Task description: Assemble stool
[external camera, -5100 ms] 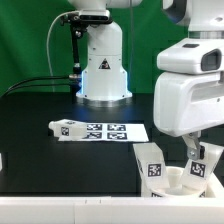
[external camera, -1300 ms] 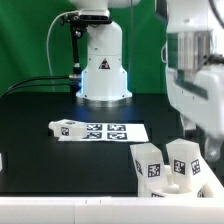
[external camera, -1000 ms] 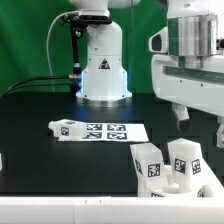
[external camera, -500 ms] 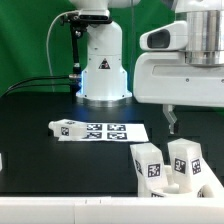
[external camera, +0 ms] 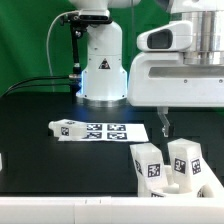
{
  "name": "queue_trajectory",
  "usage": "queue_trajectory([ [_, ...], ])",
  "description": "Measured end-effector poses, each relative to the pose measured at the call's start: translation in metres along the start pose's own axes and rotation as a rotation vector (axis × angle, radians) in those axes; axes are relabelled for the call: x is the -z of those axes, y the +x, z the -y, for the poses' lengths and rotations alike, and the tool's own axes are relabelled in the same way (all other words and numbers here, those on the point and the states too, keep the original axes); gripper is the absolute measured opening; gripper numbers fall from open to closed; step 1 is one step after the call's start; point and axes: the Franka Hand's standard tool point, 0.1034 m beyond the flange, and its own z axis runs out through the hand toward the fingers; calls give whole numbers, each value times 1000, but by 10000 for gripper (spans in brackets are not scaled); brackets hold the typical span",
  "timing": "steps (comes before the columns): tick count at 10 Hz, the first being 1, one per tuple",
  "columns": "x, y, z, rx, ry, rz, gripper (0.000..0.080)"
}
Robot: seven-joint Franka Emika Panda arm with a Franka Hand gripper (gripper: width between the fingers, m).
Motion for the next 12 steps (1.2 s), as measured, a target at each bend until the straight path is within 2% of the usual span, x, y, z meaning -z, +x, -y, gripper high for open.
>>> queue_trajectory([
  [2,-11,-4,13,240,-22,62,649],
  [3,-7,-1,6,289,-27,43,649],
  [5,-8,-3,1,415,-45,56,649],
  [6,-10,-5,0,424,-45,61,649],
  [9,-33,-14,1,301,-41,101,649],
  [10,-36,-16,-4,264,-44,113,649],
  [11,-35,-16,-4,254,-45,110,598],
  [12,-35,-16,-5,252,-45,111,598],
])
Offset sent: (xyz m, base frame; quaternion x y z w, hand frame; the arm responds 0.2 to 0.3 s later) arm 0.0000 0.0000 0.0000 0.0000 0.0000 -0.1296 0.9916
